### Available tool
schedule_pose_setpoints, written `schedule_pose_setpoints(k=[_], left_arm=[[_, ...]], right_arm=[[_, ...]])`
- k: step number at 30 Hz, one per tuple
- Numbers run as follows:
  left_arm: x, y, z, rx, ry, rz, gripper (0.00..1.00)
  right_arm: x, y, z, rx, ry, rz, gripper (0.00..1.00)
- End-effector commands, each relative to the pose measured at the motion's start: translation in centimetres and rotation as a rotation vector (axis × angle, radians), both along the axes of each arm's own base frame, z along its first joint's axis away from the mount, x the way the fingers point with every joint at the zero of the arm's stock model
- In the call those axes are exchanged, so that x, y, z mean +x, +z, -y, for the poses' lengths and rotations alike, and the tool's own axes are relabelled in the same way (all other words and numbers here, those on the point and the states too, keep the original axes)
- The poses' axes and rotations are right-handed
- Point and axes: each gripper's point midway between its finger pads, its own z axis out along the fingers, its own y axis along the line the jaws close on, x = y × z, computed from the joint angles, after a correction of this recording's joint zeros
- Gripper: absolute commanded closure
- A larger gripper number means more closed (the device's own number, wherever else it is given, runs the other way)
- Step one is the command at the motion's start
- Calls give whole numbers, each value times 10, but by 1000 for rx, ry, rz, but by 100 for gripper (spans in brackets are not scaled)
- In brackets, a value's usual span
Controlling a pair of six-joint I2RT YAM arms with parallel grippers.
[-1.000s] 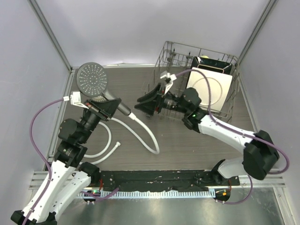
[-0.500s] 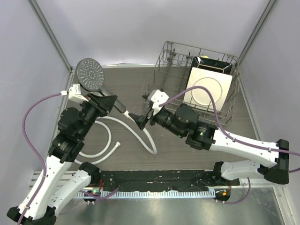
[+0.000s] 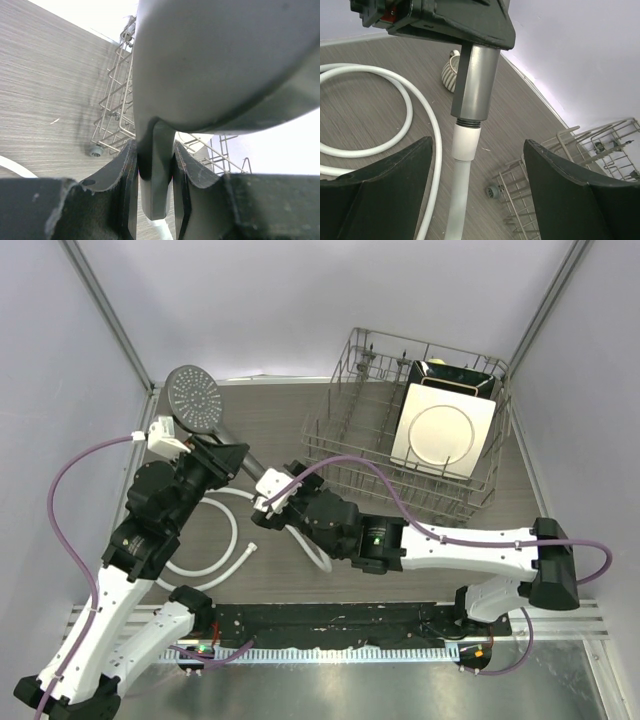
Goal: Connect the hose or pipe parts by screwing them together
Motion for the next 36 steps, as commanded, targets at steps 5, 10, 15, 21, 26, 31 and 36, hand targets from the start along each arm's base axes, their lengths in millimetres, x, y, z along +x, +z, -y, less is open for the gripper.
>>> schedule_pose_setpoints(k=[5,10,15,21,26,31,36], left_arm=[[-5,34,-8,-42,30,85,100],[-6,34,-10,-53,38,83,100],[-7,35,-12,-57,46,85,100],[-9,36,-14,-63,52,89,100],[-10,35,-15,-68,54,88,100],[-13,33,-13,-64,37,98,100],[-26,37,-3,-84,-47,159,100]], right_arm=[[9,24,-10,60,-80,48,27],[15,22,-13,48,-120,52,40],[15,17,-16,44,-124,43,45],[15,4,-20,37,-129,9,44],[16,2,-20,34,-136,10,61],[12,14,-21,104,-79,-1,96],[7,35,-15,276,156,-130,99]])
